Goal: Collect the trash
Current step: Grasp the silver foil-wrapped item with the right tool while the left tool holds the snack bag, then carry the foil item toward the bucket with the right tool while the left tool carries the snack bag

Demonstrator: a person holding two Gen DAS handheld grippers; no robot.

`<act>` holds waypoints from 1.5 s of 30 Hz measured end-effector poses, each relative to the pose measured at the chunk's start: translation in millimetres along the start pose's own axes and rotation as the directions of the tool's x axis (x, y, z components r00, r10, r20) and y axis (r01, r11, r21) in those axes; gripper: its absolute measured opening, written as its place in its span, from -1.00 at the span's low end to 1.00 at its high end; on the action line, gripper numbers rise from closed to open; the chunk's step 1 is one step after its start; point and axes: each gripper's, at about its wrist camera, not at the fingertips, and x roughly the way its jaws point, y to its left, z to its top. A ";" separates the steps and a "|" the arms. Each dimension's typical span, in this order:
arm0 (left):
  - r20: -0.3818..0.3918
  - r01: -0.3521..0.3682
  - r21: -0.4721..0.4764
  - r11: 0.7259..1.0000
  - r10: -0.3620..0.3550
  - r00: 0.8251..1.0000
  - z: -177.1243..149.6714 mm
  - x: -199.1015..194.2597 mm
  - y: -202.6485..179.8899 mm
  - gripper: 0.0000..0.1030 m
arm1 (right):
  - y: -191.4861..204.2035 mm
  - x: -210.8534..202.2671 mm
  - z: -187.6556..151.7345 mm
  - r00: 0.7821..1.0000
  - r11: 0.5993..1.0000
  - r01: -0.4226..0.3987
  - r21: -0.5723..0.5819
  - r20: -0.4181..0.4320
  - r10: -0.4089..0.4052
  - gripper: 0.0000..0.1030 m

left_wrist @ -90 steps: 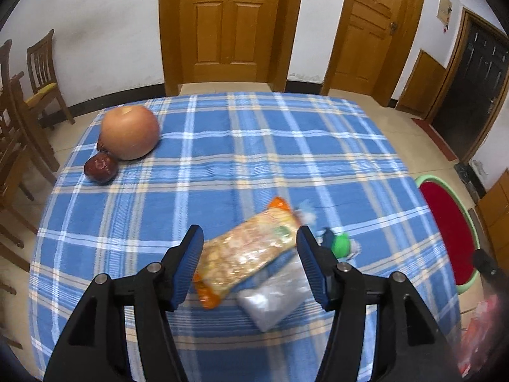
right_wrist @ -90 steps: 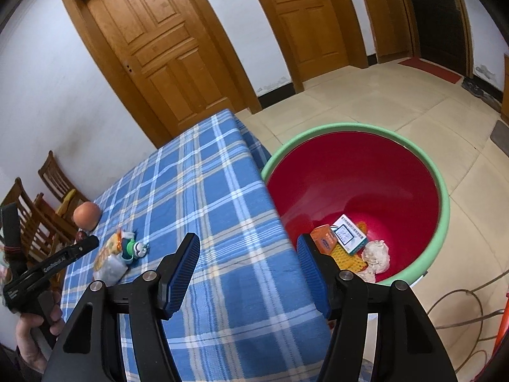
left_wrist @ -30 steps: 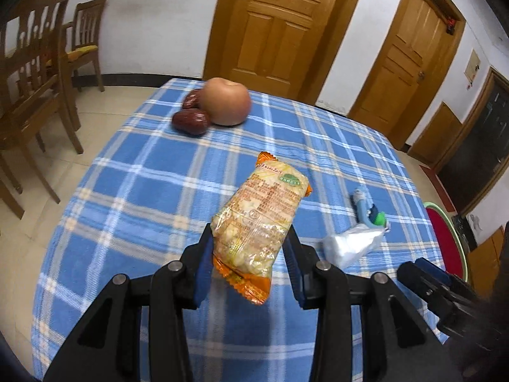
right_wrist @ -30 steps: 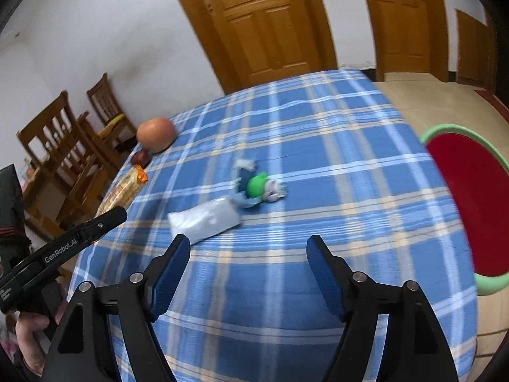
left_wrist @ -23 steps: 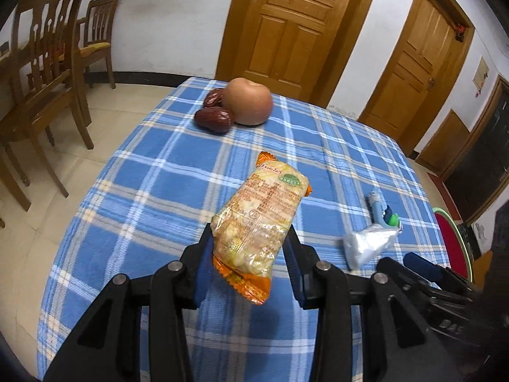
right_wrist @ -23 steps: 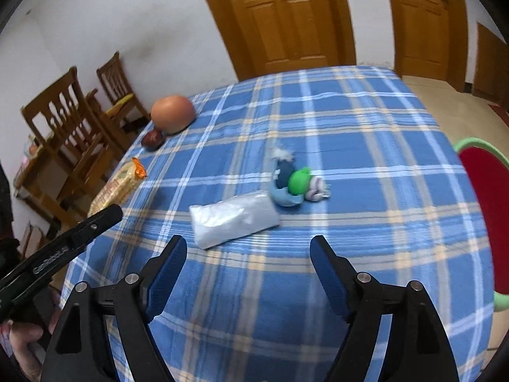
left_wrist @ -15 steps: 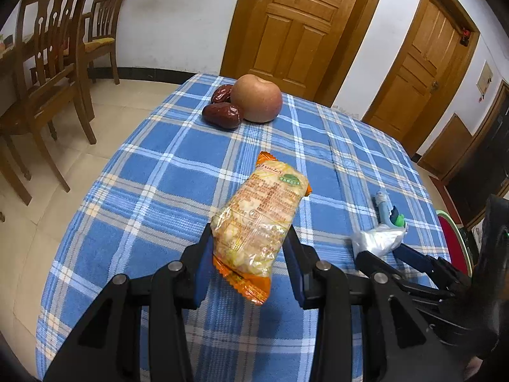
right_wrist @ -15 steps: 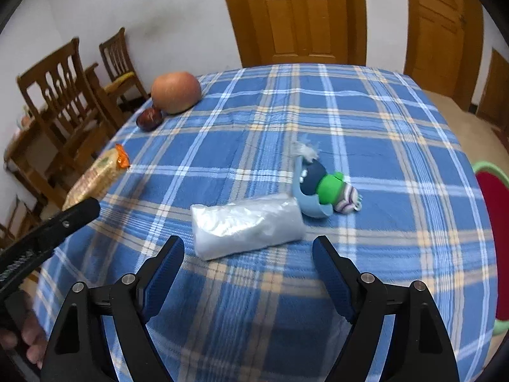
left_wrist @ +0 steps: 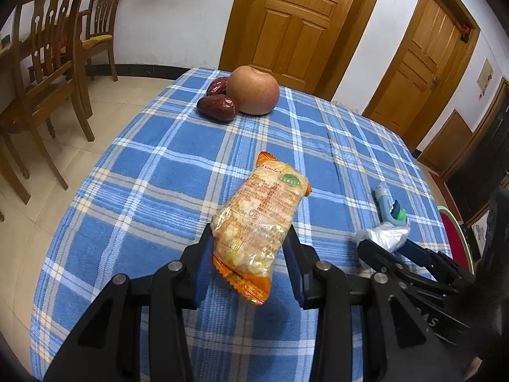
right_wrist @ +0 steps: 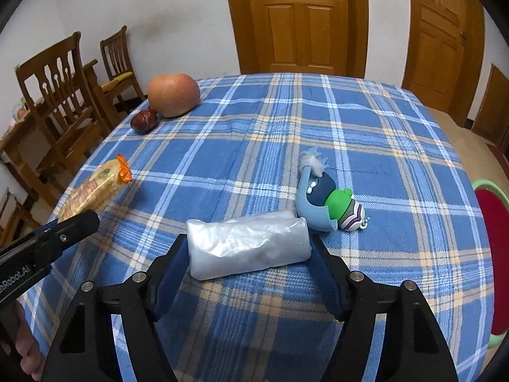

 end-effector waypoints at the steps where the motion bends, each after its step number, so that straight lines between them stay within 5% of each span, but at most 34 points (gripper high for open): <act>1: 0.000 0.002 0.003 1.000 -0.002 1.000 0.1 -0.5 -1.6 -0.20 | -2.1 -2.8 -0.8 1.000 1.000 -0.014 0.011 0.000 0.014 0.43; 17: -0.004 0.087 0.062 0.994 -0.087 0.996 3.0 -11.9 -44.2 -0.20 | -39.2 -67.7 -11.2 0.995 0.994 -0.025 0.102 0.099 0.015 0.43; 45: -0.047 0.194 0.289 0.937 -0.189 0.981 1.2 -8.1 -174.7 -0.20 | -172.3 -150.6 -43.8 0.957 0.921 0.147 0.360 0.185 -0.225 0.43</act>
